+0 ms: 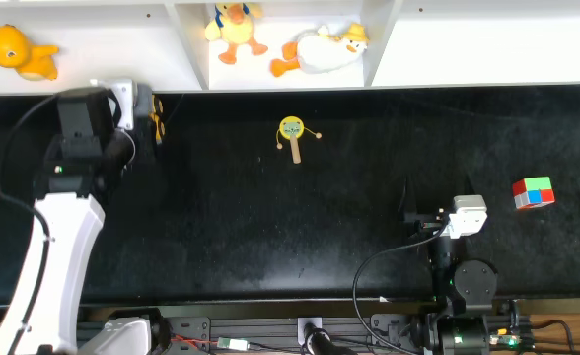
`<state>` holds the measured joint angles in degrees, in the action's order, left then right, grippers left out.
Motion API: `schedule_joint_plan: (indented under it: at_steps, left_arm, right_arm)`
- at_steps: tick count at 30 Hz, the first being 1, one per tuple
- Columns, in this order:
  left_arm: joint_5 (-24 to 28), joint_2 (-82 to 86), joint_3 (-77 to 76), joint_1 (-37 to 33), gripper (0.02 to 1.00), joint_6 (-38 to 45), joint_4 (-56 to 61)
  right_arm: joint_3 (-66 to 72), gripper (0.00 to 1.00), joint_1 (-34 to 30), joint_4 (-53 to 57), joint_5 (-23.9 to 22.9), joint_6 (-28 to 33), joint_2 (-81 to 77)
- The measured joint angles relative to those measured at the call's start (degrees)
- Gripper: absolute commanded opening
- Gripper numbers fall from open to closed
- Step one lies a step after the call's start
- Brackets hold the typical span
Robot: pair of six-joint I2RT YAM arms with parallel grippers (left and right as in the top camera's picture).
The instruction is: Store Toys
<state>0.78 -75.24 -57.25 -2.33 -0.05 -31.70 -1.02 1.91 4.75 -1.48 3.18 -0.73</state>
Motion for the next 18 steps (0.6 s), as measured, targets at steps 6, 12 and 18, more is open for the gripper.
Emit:
schedule_joint_plan:
  at_steps: [6,12,18]
  left_arm:
    - [0.0,-7.9,-5.6,0.0,0.362,0.0,1.0]
    - [0.0,-14.4,-11.3,0.0,0.362,0.0,2.4]
    - [0.0,-18.3,-15.6,0.0,0.362,0.0,3.0]
  right_arm:
    - [0.0,0.996,0.0,0.0,0.0,0.0,0.0]
    - [0.0,0.996,0.0,-0.1,0.0,0.0,0.0]
    - [0.0,0.996,0.0,0.0,0.0,0.0,0.0]
